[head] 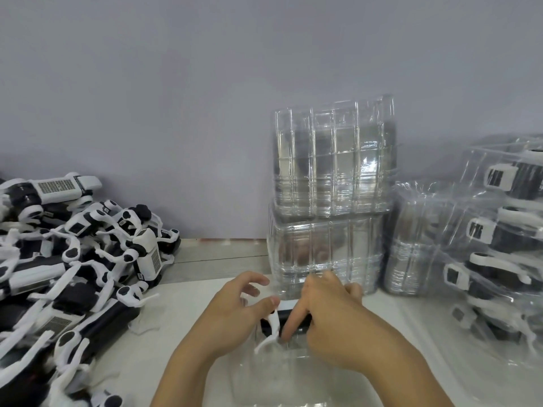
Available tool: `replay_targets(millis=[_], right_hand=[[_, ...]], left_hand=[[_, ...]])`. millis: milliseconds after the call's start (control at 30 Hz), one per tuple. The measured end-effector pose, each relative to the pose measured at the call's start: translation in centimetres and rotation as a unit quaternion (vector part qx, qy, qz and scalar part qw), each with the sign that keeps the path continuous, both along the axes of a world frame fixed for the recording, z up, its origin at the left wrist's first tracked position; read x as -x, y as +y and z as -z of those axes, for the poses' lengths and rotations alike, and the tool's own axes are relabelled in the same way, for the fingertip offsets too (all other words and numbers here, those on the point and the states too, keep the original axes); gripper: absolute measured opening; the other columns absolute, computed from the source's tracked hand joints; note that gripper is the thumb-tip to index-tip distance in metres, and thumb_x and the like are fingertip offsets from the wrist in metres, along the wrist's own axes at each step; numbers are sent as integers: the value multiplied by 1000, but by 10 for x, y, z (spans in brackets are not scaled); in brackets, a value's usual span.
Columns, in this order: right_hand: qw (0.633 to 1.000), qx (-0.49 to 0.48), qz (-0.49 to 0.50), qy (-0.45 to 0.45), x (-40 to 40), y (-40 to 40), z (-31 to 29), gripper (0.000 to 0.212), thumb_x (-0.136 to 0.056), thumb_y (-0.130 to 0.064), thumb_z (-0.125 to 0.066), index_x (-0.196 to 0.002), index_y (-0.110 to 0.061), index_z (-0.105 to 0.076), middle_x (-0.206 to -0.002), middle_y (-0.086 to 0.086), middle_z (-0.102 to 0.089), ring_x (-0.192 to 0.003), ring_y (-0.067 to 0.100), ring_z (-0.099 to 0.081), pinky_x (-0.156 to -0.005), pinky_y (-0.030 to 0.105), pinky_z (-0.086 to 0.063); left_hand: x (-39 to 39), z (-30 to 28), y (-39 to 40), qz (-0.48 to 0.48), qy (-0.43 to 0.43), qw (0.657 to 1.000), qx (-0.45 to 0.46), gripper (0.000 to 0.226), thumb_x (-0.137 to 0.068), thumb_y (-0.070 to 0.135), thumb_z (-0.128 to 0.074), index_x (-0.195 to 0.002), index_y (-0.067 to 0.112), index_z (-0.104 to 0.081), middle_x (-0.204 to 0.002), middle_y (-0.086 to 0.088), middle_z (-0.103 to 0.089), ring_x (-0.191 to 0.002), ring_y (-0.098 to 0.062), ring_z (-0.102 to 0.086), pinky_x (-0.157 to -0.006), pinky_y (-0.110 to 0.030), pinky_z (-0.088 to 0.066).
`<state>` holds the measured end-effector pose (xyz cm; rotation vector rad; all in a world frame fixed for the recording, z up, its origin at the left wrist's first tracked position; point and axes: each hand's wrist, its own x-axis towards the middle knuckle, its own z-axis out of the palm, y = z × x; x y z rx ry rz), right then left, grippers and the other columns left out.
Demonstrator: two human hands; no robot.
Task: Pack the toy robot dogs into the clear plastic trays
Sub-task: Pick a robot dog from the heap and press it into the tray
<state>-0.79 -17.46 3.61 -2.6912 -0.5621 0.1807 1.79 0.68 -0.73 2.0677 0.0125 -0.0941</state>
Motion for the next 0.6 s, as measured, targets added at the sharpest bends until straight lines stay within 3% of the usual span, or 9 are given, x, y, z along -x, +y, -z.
replay_targets(millis=[100,333,400,500,533,600], right_hand=[[1000,19,16,2,0,2,1,51,-87,-5,-52,-99,-47,-77,-100,-13,-35,-109,14,-27,-106,38,-22],[1000,-6,25,-10,-6,-1,8,53,-80,-1,-49,-87,-44,-78,-82,-18,-38,-102,12,-27,-104,36,-23],[999,-34,28,-11,-10,-8,11,58,-81,1,-45,-89,-46,-77,-80,-17,-45,-100,11,-35,-99,34,-27],[990,-125,60,-4,-17,-24,13,58,-88,1,-48,-86,-51,-73,-98,-16,-53,-96,6,-52,-81,19,-46],[987,-145,67,-6,-19,-30,13,56,-90,0,-51,-83,-52,-71,-102,-17,-53,-96,3,-53,-74,16,-47],[983,-161,82,-9,-21,-41,15,53,-90,-2,-55,-83,-52,-69,-107,-16,-52,-96,-1,-52,-67,13,-44]], left_hand=[[0,0,0,0,1,1000,-1,24,-87,45,-72,-108,46,-61,-115,14,-58,-112,-13,-60,-83,-24,-43],[-1,0,0,4,-5,1000,-9,22,-89,45,-71,-108,45,-61,-116,12,-59,-110,-13,-61,-89,-26,-46],[0,-1,0,7,-5,1000,-16,22,-89,45,-71,-109,45,-61,-116,12,-58,-110,-12,-60,-87,-24,-45],[1,-6,-2,13,-15,998,-60,24,-91,46,-68,-112,45,-57,-120,12,-54,-107,-3,-54,-77,-12,-39],[1,-9,-4,12,-24,996,-86,26,-92,46,-66,-115,44,-54,-123,12,-52,-109,-2,-51,-78,-11,-39],[2,-14,-13,1,-50,985,-167,35,-93,48,-61,-125,43,-49,-130,10,-47,-122,-10,-44,-97,-25,-41]])
